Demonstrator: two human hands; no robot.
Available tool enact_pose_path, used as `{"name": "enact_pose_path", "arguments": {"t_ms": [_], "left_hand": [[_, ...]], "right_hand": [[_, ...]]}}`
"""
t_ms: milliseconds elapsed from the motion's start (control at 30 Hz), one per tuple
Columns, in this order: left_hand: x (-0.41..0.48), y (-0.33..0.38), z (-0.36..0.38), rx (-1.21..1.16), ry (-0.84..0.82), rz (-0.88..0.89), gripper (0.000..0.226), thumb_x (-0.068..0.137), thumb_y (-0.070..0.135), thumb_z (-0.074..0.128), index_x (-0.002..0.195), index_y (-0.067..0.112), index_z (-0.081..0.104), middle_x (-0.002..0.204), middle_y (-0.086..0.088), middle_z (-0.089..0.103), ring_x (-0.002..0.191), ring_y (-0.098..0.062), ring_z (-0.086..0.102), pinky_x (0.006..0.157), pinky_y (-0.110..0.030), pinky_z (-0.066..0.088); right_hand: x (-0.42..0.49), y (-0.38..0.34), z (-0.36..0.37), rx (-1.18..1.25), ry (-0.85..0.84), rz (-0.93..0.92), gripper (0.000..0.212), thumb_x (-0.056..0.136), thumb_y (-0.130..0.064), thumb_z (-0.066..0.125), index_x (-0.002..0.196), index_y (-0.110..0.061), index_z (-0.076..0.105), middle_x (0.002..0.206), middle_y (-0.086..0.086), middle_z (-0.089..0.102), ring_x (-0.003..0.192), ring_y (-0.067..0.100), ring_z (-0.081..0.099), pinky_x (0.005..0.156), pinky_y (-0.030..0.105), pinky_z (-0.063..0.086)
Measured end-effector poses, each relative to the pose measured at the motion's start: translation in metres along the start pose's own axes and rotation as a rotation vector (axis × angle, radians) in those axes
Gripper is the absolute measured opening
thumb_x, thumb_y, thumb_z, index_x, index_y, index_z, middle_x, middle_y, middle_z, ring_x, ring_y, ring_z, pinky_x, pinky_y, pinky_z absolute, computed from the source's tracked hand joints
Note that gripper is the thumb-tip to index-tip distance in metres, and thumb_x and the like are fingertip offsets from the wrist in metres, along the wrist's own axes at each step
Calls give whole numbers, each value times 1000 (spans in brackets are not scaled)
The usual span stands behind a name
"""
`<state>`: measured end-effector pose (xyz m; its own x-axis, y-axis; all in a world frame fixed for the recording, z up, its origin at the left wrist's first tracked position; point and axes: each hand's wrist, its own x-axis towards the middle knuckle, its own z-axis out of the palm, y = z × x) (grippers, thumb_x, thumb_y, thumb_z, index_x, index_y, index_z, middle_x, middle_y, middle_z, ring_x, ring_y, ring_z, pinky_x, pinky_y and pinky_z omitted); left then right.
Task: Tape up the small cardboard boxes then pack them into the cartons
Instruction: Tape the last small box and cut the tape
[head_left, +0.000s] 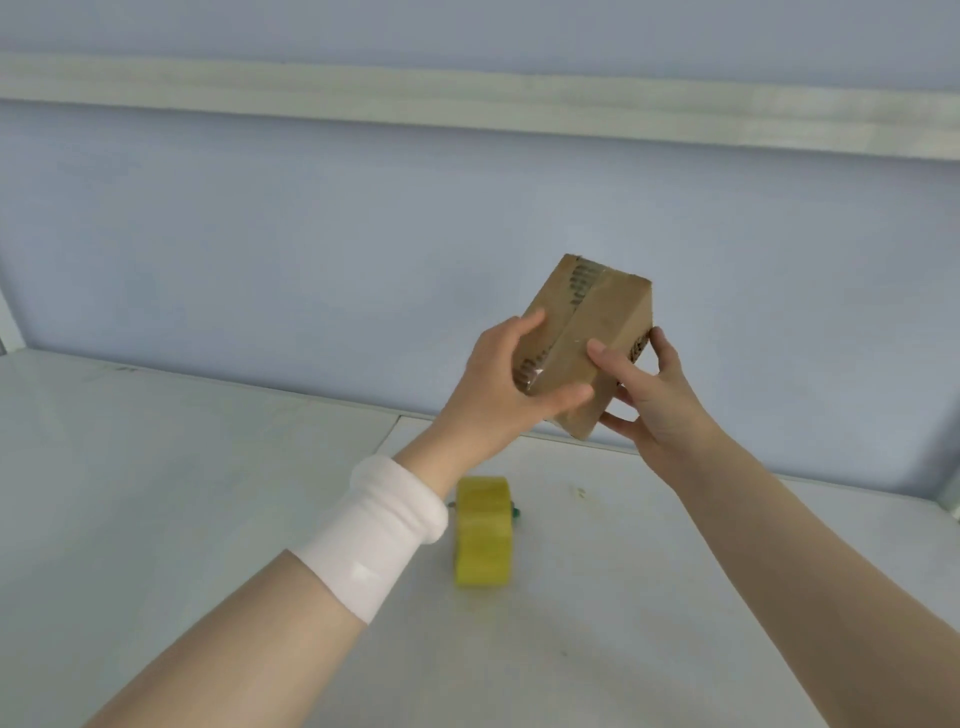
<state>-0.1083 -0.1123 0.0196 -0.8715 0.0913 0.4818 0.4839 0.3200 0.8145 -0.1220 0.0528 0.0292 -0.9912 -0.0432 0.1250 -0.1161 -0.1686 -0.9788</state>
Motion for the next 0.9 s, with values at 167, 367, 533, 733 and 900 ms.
{"name": "enact_pose_path", "arguments": {"t_ms": [167,367,533,733,900], "left_hand": [[-18,42,63,-87,83,-53,83,68,38,77,138,39,32,130,12,37,119,-4,43,90,-14,39],[-43,56,101,-687,-61,-322,47,70,45,61,116,37,58,102,14,69,93,-5,66,77,-28,55],[-62,58,112,-618,-57,-391,19,90,41,51,102,38,65,101,15,69,105,-11,58,90,-34,47],[-100,44,116,-590,-87,-446,36,95,35,46,129,24,52,119,7,66,111,-9,60,98,-33,44],[-131,20,112,-542,-12,-671,26,97,32,45,107,17,63,91,4,74,80,-8,70,71,-23,55]], "right_hand": [[-42,-20,-57,-115,92,-138,99,74,-43,69,149,-32,5,135,-8,45,118,9,52,102,35,39],[-83,-22,-112,-56,-153,-155,65,80,-47,57,141,-39,35,133,-15,55,121,9,53,97,43,45],[-100,-19,-122,2,-160,-63,53,90,-42,54,140,-41,36,129,-13,59,118,14,57,99,49,45],[-134,14,-113,-7,-125,159,42,93,-47,47,135,-41,45,130,-11,57,118,14,55,99,43,46],[-158,52,-90,83,-109,326,54,98,-38,41,147,-21,27,145,-5,43,132,11,40,112,35,31]]}}
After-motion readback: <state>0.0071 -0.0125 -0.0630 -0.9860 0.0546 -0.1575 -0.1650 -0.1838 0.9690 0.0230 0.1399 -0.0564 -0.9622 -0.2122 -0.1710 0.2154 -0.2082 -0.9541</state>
